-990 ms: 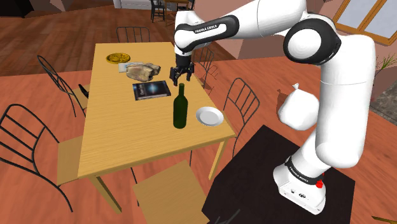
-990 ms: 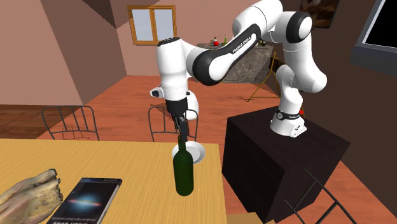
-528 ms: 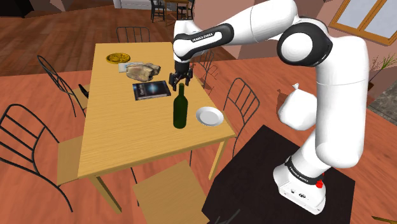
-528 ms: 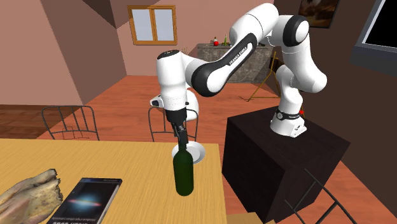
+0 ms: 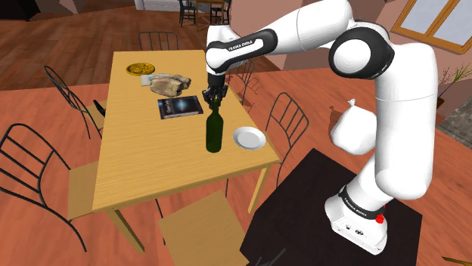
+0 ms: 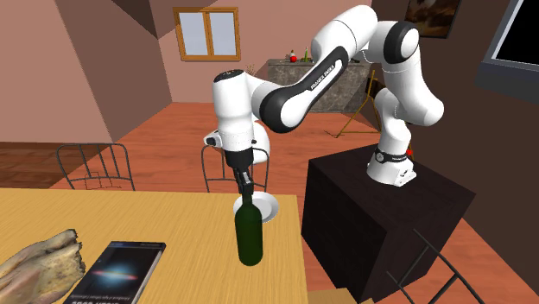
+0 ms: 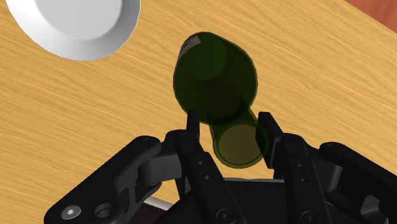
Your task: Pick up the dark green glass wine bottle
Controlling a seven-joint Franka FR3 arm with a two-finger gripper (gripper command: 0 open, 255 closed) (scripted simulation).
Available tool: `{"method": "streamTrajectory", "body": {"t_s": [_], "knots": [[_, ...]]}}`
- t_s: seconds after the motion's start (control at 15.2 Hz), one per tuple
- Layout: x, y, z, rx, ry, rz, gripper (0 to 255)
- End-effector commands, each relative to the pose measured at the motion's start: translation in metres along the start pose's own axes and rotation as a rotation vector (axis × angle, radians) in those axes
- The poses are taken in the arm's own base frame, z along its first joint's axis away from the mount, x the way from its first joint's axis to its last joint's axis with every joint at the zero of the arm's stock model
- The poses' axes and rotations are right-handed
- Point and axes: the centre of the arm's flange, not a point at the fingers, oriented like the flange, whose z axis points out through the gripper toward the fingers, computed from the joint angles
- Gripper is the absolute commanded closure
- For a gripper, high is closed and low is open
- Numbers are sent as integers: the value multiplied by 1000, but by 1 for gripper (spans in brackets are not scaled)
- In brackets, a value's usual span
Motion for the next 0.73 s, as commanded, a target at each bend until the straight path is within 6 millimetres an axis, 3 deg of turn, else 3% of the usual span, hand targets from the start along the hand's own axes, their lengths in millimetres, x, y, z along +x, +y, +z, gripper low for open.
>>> {"method": "streamTrajectory", "body": {"t_s": [0.0, 0.13, 0.66], "knots": [[0, 0, 1, 0, -2, 0, 255], [0, 0, 1, 0, -2, 0, 255], [-1, -2, -42, 0, -2, 0, 255]]}}
